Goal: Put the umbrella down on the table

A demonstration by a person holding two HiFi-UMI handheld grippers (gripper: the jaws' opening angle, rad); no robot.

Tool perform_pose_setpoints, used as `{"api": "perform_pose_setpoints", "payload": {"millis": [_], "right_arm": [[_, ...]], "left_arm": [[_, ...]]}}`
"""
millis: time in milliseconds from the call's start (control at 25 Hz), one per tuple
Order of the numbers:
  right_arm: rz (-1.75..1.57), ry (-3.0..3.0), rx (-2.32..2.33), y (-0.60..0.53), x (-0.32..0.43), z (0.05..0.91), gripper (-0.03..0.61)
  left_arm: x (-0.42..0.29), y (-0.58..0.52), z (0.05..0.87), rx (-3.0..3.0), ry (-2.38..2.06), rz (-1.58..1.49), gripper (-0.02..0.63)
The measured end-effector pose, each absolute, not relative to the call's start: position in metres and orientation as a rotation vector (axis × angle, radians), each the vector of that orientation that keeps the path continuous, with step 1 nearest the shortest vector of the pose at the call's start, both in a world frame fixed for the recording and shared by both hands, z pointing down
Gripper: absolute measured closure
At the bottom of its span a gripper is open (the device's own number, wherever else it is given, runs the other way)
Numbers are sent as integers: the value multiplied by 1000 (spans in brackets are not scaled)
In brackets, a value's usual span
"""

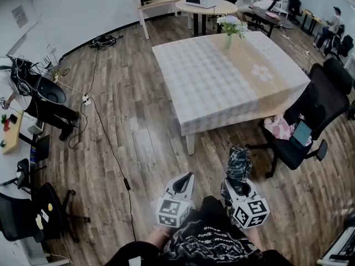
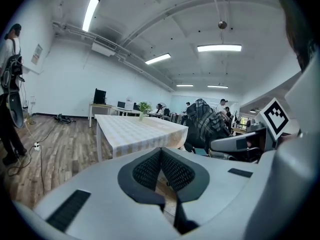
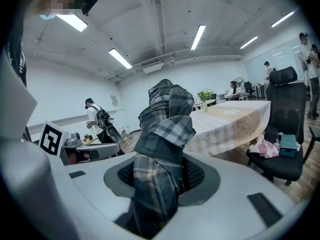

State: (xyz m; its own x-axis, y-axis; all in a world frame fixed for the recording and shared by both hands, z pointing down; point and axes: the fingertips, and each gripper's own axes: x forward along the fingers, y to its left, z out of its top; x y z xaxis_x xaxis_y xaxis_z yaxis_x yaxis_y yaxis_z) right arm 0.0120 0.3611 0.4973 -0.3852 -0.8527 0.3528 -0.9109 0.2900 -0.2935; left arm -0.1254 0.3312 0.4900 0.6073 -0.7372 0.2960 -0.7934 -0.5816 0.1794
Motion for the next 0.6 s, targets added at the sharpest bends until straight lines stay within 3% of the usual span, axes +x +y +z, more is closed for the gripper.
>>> {"api": "perform_pose_setpoints", "payload": {"millis": [600], "right_arm": [[707,-2386,1587,281,37,523,397]], "left_arm": [[-109,266,510,2461,-1292,313,595]]}}
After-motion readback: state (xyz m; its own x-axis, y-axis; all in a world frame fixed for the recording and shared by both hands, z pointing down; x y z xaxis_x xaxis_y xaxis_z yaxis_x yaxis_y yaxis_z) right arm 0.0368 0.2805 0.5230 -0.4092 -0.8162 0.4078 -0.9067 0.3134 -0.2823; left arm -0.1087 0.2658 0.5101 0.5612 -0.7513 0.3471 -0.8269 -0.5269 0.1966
